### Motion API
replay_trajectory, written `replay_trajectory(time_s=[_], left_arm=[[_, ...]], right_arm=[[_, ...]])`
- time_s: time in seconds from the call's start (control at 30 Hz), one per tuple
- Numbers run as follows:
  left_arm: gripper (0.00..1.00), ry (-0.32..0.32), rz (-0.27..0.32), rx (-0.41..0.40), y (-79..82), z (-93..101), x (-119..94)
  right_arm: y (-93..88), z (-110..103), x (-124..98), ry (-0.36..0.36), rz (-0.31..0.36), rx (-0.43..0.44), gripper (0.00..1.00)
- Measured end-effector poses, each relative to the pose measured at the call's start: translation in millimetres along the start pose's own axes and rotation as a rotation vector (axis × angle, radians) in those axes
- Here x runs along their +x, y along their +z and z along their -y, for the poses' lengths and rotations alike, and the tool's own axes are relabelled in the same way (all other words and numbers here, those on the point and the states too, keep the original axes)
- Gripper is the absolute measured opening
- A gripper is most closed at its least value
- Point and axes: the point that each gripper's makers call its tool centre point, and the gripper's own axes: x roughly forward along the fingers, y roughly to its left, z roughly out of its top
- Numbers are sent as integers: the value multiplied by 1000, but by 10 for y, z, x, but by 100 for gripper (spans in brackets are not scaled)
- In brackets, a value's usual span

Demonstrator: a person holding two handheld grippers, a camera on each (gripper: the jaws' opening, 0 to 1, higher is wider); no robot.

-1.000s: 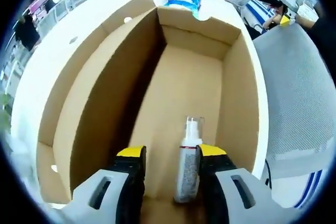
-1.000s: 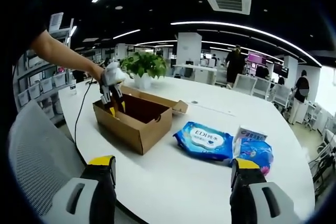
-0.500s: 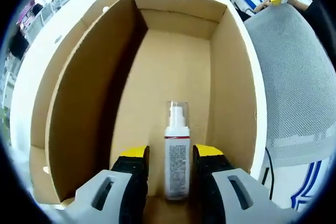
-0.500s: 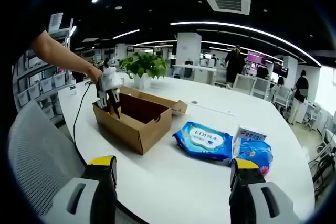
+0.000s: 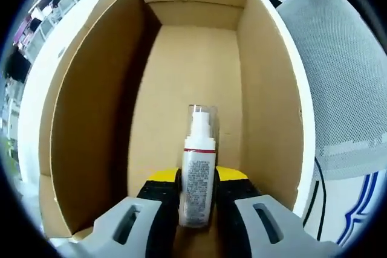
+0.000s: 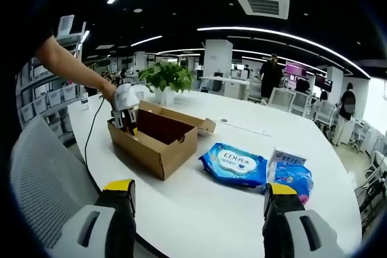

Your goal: Operate the shoe box by opening the lid, removing the specified soft item, and placing it in the target area until the item is outside and the box remains undamaged.

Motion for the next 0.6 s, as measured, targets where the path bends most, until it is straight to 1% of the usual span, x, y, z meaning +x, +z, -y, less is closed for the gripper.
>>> replay_trajectory(time_s=[0.07,0.1,0.13,0.23,0.43,0.6], left_arm=[[20,13,-13,1,-1,-22,-13],[20,28,-17,-28,1,-51,-25],[20,33,-9,-52,17,-61,-39],[19,40,19,-92,81,-85,-96],[19,79,88,-107,270,-129,-269],[19,99,148,-112,441,-127,-422]], right_arm=[[37,-4,-21,7,16,-4,80],[71,-5,-37,10,31,-9,76],[98,-10,-49,13,39,-11,74],[197,-45,-69,28,65,-22,74],[284,-114,-63,64,73,-34,74],[363,-143,-61,85,91,-48,69]])
